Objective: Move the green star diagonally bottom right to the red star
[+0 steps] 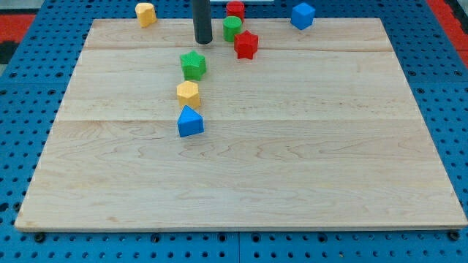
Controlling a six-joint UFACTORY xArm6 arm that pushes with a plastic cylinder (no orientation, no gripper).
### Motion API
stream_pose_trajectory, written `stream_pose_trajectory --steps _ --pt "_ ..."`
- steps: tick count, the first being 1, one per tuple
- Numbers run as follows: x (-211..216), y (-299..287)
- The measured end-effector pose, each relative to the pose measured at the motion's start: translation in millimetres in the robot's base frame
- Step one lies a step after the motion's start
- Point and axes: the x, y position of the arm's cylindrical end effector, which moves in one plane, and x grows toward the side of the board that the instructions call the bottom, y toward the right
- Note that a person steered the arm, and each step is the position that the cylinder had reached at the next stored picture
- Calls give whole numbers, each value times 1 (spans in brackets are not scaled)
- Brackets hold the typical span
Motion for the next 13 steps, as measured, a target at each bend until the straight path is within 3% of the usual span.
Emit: stream_pose_trajectory --steps 3,5,7,9,10,12,13 --pt "18 12" --pt "41 -72" --pt "87 -58" --pt "70 50" --pt "97 44" --pt "84 68" --pt "55 122"
